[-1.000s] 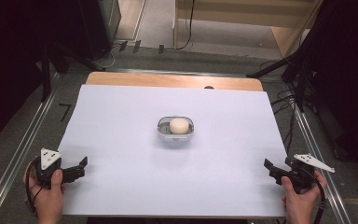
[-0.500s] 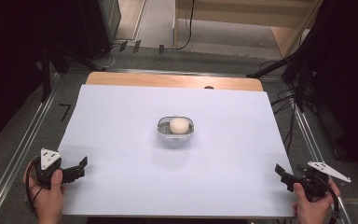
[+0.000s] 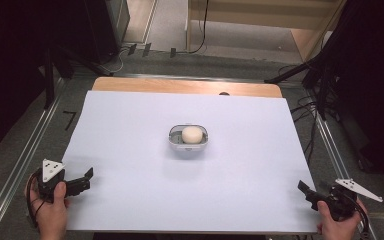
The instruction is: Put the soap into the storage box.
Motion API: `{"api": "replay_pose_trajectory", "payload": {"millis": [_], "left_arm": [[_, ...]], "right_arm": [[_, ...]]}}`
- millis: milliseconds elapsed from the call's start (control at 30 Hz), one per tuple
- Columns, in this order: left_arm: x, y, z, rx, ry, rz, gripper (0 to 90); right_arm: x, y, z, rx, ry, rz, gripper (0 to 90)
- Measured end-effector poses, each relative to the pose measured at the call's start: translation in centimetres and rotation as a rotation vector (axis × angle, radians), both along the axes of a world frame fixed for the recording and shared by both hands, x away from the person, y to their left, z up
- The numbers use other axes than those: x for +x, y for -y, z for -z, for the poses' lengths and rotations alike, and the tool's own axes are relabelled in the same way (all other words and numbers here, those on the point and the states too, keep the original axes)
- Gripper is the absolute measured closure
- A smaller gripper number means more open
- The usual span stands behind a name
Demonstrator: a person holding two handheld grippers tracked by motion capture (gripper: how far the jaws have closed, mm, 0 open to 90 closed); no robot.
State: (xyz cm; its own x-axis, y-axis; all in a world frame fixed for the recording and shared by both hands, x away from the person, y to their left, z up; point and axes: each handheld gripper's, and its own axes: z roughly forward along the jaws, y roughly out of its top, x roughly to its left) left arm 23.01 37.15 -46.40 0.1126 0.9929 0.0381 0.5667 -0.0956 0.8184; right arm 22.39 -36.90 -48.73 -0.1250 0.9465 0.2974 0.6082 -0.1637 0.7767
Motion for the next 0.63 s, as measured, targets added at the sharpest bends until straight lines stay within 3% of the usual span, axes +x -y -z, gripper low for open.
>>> {"api": "replay_pose_trajectory", "payload": {"millis": [267, 633], "left_arm": [[-0.01, 0.01, -0.01, 0.004, -0.001, 0.002, 0.3], [0.03, 0.04, 0.01, 0.003, -0.002, -0.002, 0.3]], "right_arm": [[-0.11, -0.69, 0.11, -0.047, 0.015, 0.007, 13.2], [-0.05, -0.73, 0.2, -0.044, 0.012, 0.023, 13.2]]}}
